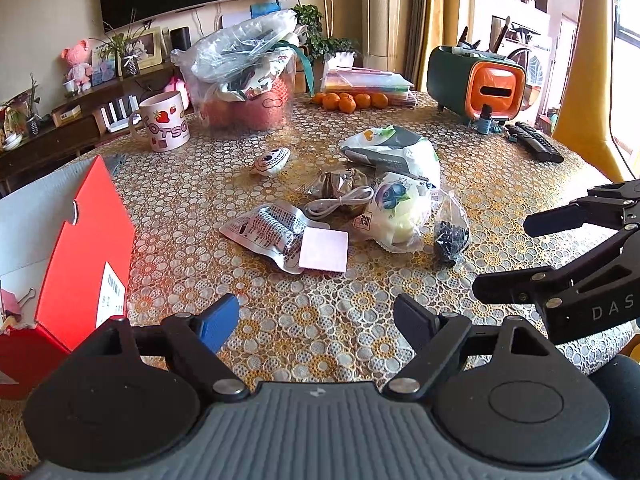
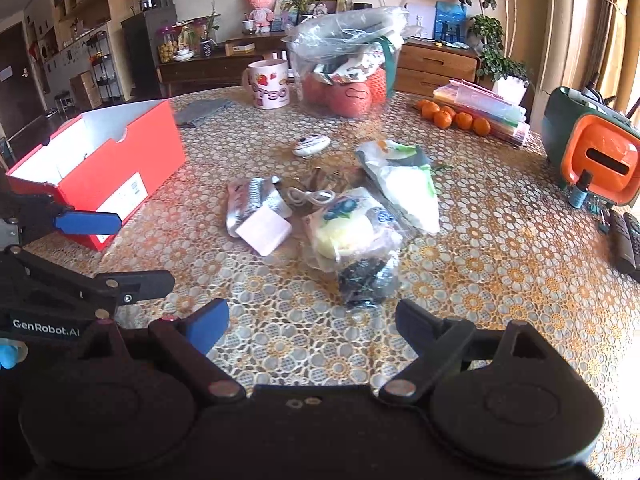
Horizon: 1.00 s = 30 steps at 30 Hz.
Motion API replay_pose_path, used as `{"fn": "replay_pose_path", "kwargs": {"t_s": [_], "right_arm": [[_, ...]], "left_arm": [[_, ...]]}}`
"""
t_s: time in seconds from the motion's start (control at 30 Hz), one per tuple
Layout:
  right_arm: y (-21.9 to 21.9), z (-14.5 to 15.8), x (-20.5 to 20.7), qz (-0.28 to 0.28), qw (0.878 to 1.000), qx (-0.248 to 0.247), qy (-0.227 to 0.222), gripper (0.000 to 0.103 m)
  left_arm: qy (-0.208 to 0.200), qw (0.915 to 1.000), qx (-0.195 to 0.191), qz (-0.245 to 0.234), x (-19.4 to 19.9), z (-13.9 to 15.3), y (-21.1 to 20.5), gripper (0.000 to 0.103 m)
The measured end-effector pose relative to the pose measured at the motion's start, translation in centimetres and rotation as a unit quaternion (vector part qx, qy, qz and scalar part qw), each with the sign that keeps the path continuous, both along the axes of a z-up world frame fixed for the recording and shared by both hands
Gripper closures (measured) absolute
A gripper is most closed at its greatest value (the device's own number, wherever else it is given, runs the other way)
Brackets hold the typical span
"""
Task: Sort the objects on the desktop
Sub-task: 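Grasp the pink sticky-note pad with the left tool while the right tool grasps the clear bag of black items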
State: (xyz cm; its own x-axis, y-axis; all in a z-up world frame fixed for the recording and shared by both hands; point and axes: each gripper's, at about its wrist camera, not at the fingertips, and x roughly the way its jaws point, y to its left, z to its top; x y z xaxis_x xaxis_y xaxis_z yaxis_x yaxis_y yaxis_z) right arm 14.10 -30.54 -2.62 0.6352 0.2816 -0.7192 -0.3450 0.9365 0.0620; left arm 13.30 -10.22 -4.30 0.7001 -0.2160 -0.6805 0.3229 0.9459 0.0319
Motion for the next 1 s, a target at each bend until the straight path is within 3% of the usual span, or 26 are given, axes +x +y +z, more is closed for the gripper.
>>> {"fn": "replay_pose_path", "kwargs": {"t_s": [0.53,1.0], "right_arm": [[-1.1,-3.1,5.3,-0.011,0.999,-0.025,0.030,0.016],[-0.8,-4.5,7.4,-0.004,0.998,-0.036,0.045,0.023]], "left_arm": [[-0.014,0.9999,0.001,-0.009,6.4,-3.2,-2.5,0.015],[-0.003,0.9999,0.008,-0.014,8.6,-5.1,-3.7,0.016]]}}
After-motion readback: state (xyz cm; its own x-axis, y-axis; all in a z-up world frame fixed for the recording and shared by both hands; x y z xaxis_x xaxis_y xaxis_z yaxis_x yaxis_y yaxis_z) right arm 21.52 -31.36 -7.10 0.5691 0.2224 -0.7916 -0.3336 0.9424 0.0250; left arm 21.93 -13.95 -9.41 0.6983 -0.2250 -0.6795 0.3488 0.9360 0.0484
